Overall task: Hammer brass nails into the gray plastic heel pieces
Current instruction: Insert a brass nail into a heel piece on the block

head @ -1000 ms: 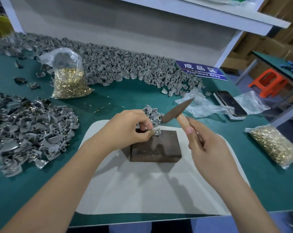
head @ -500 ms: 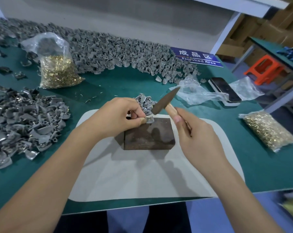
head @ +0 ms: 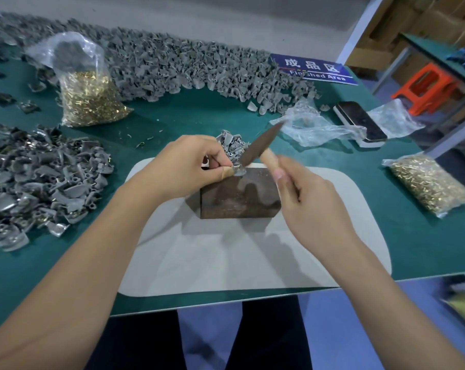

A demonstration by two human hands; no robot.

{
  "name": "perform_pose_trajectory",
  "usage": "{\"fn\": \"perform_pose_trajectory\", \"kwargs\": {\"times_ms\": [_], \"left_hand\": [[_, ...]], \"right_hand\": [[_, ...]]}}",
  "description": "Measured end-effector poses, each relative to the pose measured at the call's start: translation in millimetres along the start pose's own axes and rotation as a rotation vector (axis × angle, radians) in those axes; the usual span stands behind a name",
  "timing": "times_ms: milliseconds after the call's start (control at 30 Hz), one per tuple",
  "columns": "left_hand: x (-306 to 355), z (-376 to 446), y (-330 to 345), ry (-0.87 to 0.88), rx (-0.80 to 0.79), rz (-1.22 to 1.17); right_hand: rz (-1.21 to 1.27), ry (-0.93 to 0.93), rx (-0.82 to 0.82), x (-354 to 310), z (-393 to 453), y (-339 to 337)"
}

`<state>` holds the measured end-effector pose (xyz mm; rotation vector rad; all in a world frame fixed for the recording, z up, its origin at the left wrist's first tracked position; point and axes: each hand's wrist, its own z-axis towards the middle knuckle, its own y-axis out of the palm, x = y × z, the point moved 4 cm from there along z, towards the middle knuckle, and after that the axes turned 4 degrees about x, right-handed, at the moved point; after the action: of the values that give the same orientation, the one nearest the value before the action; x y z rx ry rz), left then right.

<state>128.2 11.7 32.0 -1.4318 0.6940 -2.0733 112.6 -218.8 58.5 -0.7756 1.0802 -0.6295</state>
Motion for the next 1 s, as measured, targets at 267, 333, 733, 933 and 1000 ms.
{"fn": "perform_pose_trajectory", "kwargs": {"times_ms": [267, 333, 733, 933, 1000], "left_hand": [[-0.3, 0.4, -1.6, 0.014, 0.002, 0.005], [-0.5, 0.3, -1.2, 0.016, 0.005, -0.007], [1.4, 0.7, -2.2, 0.046, 0.011, -0.024], [1.8, 1.1, -3.2, 0.043, 0.007, -0.017], [2.5, 1.5, -3.0, 0.044, 0.007, -0.015]], "right_hand": [[-0.07, -0.03, -0.01, -3.5, 1.4, 0.1], [-0.079, -0.029, 0.06, -4.3, 1.8, -3.5], [-0.093, -0.055, 0.013, -9.6, 2.5, -1.5], [-0.109, -0.065, 0.003, -8.6, 1.3, -1.3], [-0.056, -0.051, 0.096, -8.8, 0.5, -4.9]]}}
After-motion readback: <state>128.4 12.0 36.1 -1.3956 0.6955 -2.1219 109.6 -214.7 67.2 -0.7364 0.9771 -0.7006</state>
